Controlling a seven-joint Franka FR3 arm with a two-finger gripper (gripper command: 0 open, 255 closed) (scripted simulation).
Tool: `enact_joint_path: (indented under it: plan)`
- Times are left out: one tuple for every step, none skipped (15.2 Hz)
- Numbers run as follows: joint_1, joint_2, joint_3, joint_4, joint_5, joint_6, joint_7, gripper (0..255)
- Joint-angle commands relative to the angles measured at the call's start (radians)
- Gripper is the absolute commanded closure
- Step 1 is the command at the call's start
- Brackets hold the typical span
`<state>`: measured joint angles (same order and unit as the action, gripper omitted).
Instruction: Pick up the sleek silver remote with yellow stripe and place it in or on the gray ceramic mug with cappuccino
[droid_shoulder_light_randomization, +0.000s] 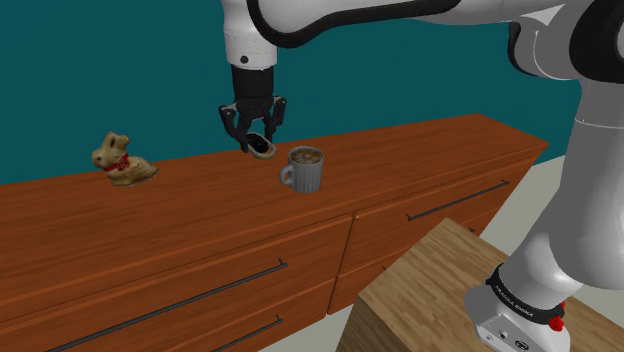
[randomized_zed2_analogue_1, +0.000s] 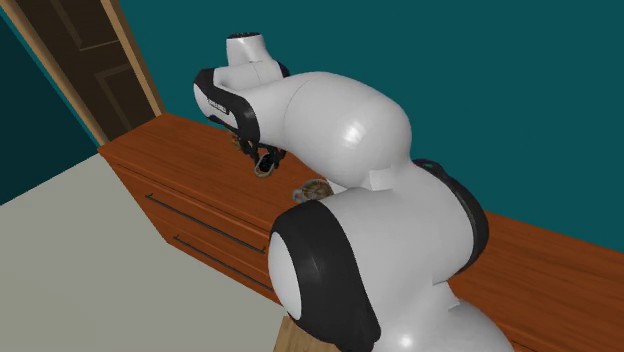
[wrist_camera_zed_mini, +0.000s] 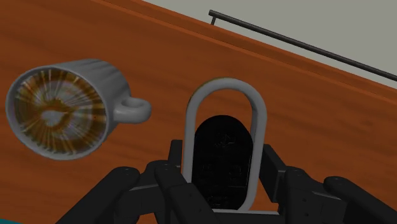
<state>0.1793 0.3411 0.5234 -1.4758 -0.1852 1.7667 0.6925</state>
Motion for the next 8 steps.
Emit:
enact_joint_path:
  plan:
    - [-0.042, -0.047, -0.006, -0.057, 0.024, 0.017, -0.043, 255]
    - [-0.063, -0.071, -0.010, -0.086, 0.037, 0.026, -0.068, 255]
    - [-0.084, -0.095, -0.015, -0.114, 0.049, 0.035, -0.093, 255]
    - [-0.104, -0.117, -0.021, -0.141, 0.061, 0.042, -0.118, 255]
    - [-0.123, -0.139, -0.028, -0.165, 0.072, 0.049, -0.144, 255]
    - [-0.141, -0.159, -0.035, -0.188, 0.083, 0.055, -0.170, 255]
    - [-0.158, -0.179, -0.043, -0.210, 0.094, 0.061, -0.196, 255]
    - [-0.175, -0.197, -0.052, -0.230, 0.103, 0.066, -0.222, 255]
